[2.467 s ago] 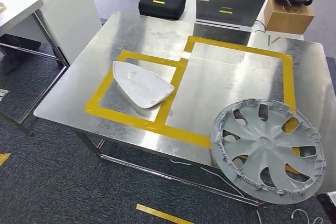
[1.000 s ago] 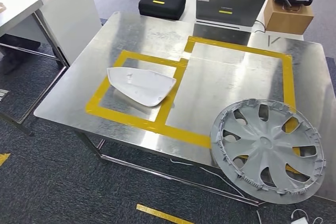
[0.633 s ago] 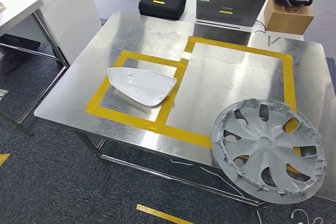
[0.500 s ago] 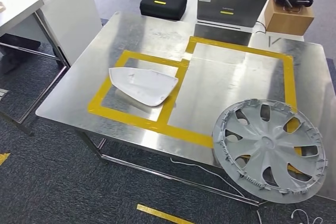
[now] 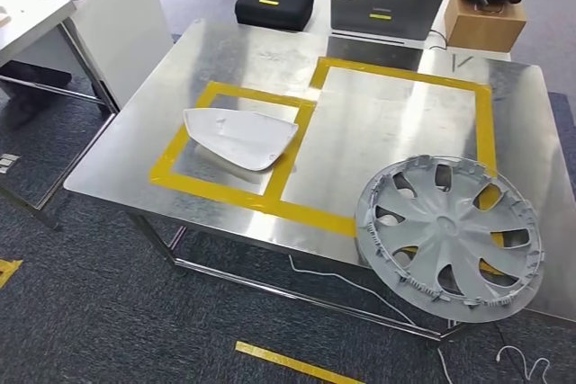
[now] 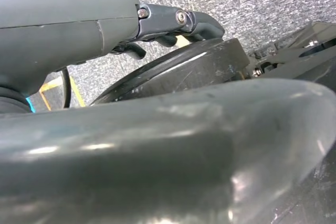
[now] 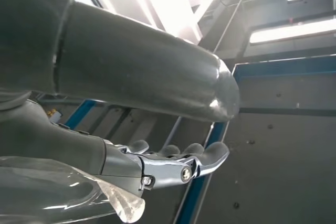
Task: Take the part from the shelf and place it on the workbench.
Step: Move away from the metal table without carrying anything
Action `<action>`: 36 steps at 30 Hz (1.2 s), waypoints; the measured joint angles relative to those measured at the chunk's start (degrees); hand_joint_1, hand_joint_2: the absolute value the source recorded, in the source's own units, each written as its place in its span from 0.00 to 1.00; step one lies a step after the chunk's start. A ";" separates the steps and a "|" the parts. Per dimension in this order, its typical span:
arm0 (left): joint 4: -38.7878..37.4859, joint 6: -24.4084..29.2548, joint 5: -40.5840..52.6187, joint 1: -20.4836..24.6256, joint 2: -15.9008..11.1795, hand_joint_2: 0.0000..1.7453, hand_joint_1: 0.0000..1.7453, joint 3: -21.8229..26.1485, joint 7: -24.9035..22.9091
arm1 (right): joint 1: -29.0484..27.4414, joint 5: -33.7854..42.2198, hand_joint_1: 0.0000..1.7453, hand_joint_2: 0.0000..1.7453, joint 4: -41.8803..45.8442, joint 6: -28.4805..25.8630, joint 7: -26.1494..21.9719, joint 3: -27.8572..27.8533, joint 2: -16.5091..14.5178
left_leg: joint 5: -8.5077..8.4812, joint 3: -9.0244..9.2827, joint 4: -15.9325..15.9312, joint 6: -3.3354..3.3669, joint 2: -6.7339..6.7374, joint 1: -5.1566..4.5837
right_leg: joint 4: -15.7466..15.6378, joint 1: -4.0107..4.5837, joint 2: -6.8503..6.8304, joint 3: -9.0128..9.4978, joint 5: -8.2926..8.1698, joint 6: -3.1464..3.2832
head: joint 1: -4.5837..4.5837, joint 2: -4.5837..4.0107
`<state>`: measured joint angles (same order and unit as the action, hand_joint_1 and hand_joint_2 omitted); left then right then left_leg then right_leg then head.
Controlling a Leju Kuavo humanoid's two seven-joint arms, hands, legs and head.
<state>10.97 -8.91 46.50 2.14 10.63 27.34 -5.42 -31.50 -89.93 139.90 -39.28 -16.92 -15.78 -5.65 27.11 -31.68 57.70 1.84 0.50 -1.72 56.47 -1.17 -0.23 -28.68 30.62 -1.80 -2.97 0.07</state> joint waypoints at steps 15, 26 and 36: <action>0.00 0.65 0.56 0.02 0.34 0.00 0.00 0.52 0.09 | -2.50 -0.01 0.00 0.00 -0.13 0.00 0.64 -0.02 -1.13 | 4.57 7.06 -2.67 -0.54 -0.99 0.98 | 0.39 -0.24 -0.09 -6.26 -6.59 -1.07 | -0.32 0.00; 0.00 1.27 -0.49 0.46 1.00 0.00 0.00 0.73 0.14 | -6.31 -0.02 0.00 0.00 -3.03 0.02 5.43 0.94 -2.29 | -2.02 -0.83 -2.44 1.67 -0.08 -0.51 | 4.73 0.65 0.04 0.37 0.49 0.09 | -0.18 0.00; 0.00 2.02 -0.96 0.52 1.00 0.00 0.00 1.19 0.28 | -8.36 7.28 0.00 0.00 -11.20 6.10 17.20 4.81 -3.21 | 7.25 -4.95 11.33 -1.36 -0.40 0.32 | -4.41 0.82 -0.85 1.55 -2.36 2.04 | -0.45 0.00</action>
<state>10.97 -6.89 45.54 2.66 11.63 28.53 -5.14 -39.86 -82.65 128.70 -33.18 0.27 -10.97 -8.86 34.36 -36.63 69.03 0.48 0.10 -1.40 52.06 -0.36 -1.07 -27.12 28.26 0.24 -3.43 0.07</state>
